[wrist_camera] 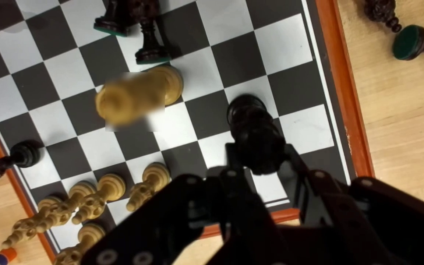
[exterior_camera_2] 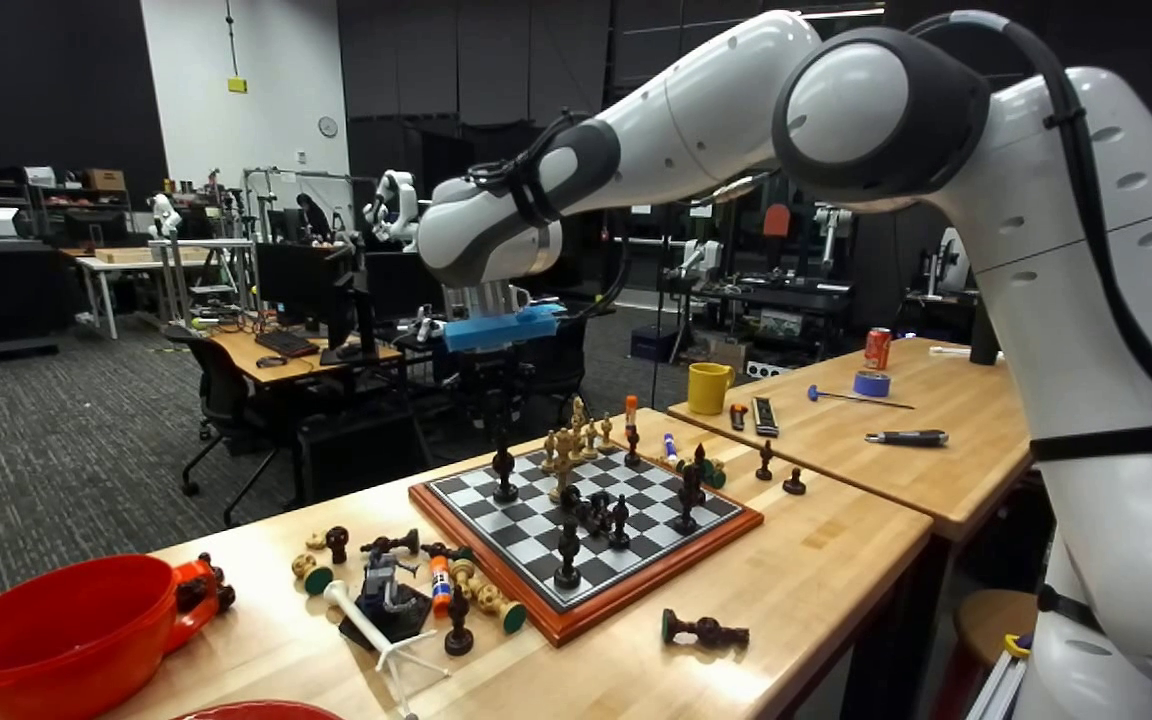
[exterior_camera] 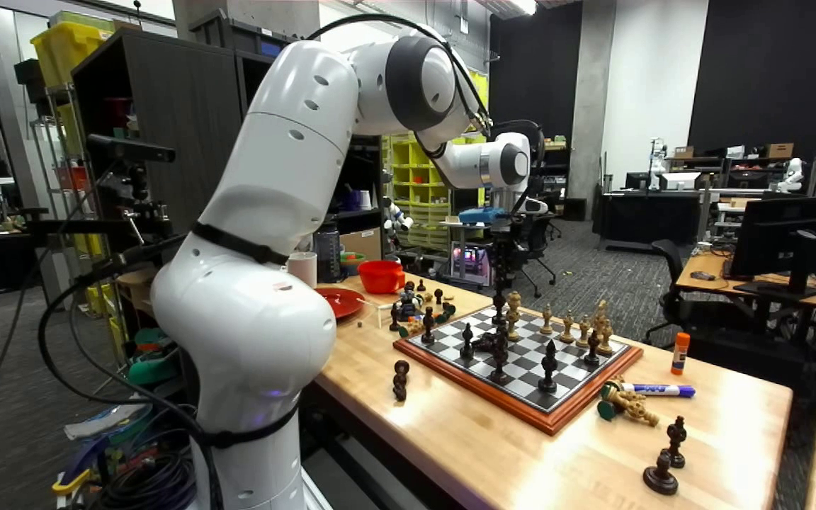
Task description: Move the black king to the front of the board.
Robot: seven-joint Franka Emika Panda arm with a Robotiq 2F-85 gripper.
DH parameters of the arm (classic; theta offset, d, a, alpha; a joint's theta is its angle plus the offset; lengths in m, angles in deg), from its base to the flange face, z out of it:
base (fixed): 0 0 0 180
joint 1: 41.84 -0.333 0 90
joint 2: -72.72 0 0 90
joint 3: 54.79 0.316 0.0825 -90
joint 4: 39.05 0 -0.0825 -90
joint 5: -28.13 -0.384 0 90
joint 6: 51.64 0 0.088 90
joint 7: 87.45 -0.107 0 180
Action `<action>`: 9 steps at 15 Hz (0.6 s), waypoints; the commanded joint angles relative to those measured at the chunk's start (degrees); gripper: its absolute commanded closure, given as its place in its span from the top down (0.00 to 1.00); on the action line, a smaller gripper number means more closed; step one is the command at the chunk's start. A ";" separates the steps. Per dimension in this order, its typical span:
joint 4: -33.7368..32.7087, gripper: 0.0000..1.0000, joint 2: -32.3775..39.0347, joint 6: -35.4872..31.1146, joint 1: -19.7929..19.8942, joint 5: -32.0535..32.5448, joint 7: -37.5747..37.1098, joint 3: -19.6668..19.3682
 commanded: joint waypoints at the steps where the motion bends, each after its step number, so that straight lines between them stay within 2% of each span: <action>1: -1.31 0.07 -0.07 2.17 -0.95 -0.89 0.79 -1.03; 4: -0.93 0.07 -2.62 5.04 -0.89 -1.23 3.15 -0.48; 6: -1.26 0.07 -5.43 11.15 -0.30 -2.66 7.07 0.01; 9: -2.90 0.07 -9.63 23.67 0.90 -4.28 12.77 -0.06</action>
